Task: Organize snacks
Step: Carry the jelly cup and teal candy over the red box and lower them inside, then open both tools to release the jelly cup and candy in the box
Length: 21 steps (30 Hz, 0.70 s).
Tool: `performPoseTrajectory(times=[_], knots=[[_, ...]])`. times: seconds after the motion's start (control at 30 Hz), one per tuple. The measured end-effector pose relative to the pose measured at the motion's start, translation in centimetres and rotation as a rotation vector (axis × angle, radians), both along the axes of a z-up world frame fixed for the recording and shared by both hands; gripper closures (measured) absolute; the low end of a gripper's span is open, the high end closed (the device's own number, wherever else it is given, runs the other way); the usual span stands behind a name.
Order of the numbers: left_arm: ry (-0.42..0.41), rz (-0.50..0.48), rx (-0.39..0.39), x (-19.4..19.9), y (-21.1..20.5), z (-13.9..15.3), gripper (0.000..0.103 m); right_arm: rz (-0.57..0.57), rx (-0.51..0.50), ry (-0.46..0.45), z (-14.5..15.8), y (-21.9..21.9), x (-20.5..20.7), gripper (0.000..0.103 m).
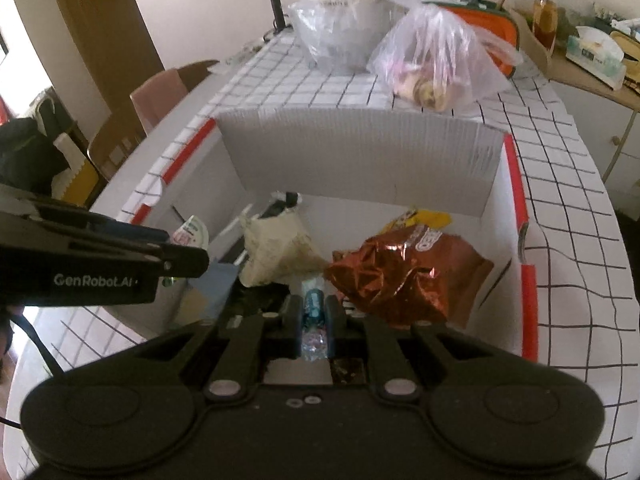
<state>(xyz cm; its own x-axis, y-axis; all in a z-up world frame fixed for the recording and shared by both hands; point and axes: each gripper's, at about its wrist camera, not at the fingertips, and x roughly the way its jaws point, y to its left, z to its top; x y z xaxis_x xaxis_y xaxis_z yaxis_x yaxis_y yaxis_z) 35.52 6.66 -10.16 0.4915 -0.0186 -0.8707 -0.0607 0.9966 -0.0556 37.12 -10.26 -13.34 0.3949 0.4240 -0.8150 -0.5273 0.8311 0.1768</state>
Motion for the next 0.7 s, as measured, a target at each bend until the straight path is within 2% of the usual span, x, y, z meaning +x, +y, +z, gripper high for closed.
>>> performPoseTrajectory(times=[0.17,0.4,0.7], knots=[[0.064,-0.006,0.012,1.0,-0.3,-1.7,0.068,0.008,-0.003,0.019,-0.8,0.0,0.2,0.093],[0.107,-0.002,0.023,1.5,-0.7,-3.2,0.068,0.013,-0.007,0.026,-0.9,-0.1,0.0,0.083],[0.073,0.014,-0.002,0.7,-0.5,-2.1,0.056,0.015,0.019,0.015,0.5,-0.7,-1.2,0.071]])
